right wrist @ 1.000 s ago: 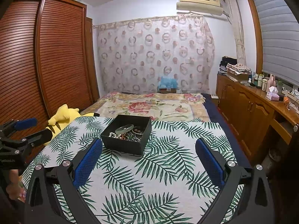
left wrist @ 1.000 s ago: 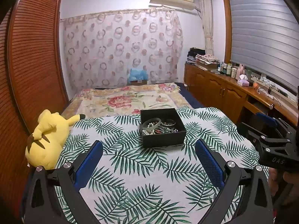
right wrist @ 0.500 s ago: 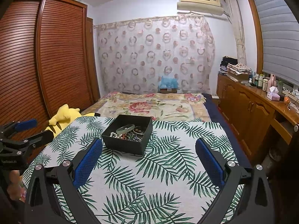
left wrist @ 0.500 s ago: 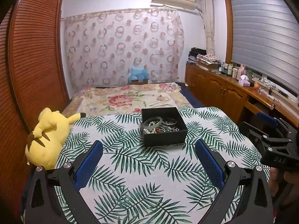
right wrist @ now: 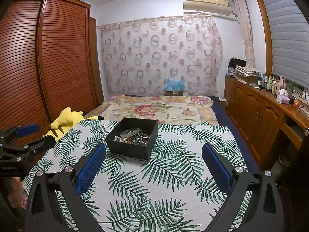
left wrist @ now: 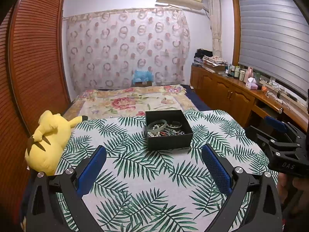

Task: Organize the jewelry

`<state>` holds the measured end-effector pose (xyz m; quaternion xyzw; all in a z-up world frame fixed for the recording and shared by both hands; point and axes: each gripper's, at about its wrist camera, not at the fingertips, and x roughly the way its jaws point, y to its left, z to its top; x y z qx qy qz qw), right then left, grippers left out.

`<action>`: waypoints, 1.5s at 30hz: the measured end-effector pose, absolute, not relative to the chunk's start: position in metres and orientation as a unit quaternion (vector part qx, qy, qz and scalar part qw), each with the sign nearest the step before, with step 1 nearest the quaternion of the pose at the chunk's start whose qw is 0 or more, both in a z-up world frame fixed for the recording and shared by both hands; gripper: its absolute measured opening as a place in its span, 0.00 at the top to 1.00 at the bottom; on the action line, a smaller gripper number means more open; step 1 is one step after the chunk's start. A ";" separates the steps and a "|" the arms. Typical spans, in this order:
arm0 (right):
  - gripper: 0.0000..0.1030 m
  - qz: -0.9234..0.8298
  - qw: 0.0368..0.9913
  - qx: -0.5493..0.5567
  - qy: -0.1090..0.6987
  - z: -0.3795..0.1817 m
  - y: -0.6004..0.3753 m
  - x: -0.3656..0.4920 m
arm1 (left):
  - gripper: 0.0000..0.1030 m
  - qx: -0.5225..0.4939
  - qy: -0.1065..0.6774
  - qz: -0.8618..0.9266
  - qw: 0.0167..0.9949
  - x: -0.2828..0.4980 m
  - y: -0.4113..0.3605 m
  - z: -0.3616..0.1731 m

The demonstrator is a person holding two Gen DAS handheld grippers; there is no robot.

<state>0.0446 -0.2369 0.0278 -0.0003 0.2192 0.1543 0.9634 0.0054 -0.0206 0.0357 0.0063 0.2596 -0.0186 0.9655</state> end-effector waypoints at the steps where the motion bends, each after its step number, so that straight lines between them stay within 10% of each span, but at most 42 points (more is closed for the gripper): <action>1: 0.03 0.155 0.963 0.000 0.220 0.028 -0.237 0.045 | 0.08 0.006 0.259 -0.019 0.966 0.005 -0.021 0.036; 45: 0.03 0.156 0.963 -0.001 0.219 0.028 -0.235 0.044 | 0.08 0.002 0.253 -0.019 0.967 0.001 -0.024 0.037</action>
